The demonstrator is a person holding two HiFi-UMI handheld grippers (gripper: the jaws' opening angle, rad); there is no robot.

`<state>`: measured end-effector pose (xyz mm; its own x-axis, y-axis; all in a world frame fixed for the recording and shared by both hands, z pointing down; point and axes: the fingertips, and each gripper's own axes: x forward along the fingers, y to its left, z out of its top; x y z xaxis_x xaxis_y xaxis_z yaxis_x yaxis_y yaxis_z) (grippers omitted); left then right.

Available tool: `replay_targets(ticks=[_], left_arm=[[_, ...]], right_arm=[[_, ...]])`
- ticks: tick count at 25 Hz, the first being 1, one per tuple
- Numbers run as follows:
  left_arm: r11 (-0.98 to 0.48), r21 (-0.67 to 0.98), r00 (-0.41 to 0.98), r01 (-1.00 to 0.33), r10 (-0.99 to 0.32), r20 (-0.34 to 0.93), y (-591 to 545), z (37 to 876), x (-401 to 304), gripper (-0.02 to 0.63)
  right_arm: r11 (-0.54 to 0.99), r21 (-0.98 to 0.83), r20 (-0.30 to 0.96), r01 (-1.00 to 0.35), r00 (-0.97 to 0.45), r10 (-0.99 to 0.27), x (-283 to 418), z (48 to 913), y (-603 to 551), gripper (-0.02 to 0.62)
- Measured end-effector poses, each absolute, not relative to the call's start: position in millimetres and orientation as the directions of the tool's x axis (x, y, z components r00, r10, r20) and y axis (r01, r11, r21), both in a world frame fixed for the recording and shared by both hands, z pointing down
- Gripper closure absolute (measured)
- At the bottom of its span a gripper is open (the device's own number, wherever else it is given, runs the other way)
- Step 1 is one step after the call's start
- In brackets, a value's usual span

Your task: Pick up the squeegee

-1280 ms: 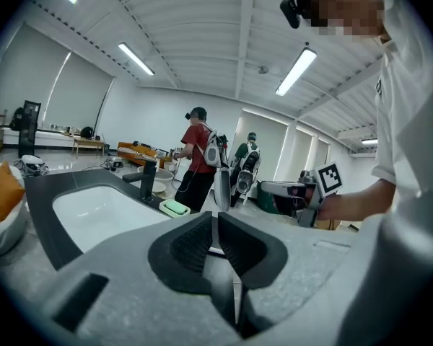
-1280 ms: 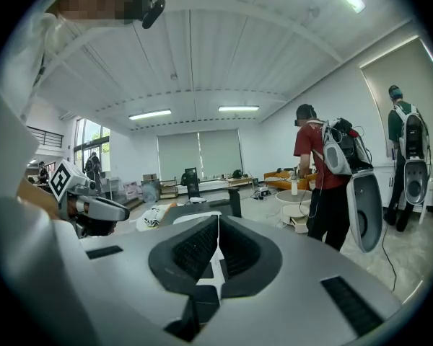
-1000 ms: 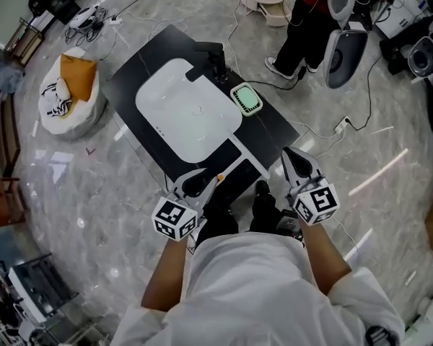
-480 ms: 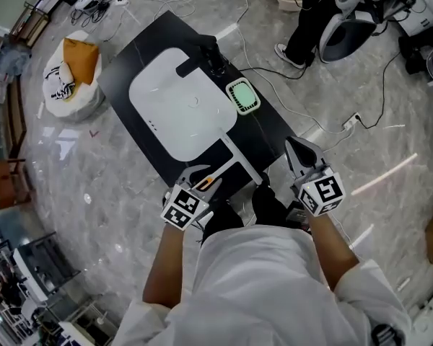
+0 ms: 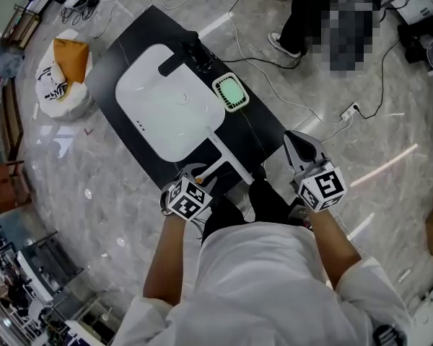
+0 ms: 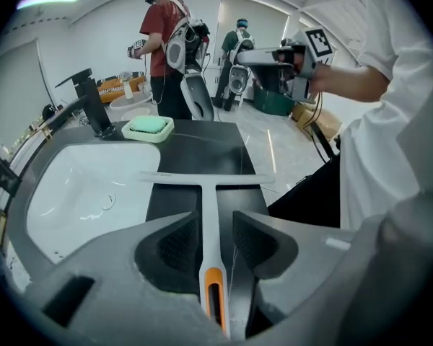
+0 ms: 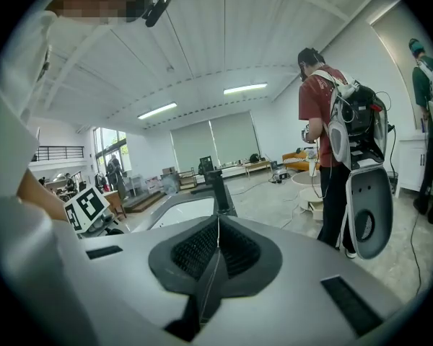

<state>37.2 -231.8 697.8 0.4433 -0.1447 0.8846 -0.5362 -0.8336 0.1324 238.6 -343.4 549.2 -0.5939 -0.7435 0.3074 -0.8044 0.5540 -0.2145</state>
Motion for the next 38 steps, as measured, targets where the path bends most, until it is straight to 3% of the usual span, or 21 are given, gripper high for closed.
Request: replay_targets(ticks=[11,21,32,38], left_arm=[[-0.833,0.107,0.330,-0.543,-0.094,0.939,-233,730,37,0.457],[-0.824,0.069,0.290,-0.563,-0.119,0.950,-235,730,36,0.506],[-0.808,0.009,0.346,-0.590,-0.243,0.906,-244,680,24,0.511],[-0.759,-0.027,0.418,-0.651,-0.388,0.821,-258,621,5,0.511]], right_arm=[[0.529,-0.235,0.329,-0.815,-0.579,-0.746,260,566,-341,0.581],[0.529,-0.238,0.324,-0.815,-0.579,-0.748,261,564,-337,0.581],[0.536,-0.209,0.296,-0.818,-0.576,-0.762,243,546,-338,0.581],[0.553,-0.184,0.261,-0.813,-0.582,-0.770,224,523,-339,0.581]])
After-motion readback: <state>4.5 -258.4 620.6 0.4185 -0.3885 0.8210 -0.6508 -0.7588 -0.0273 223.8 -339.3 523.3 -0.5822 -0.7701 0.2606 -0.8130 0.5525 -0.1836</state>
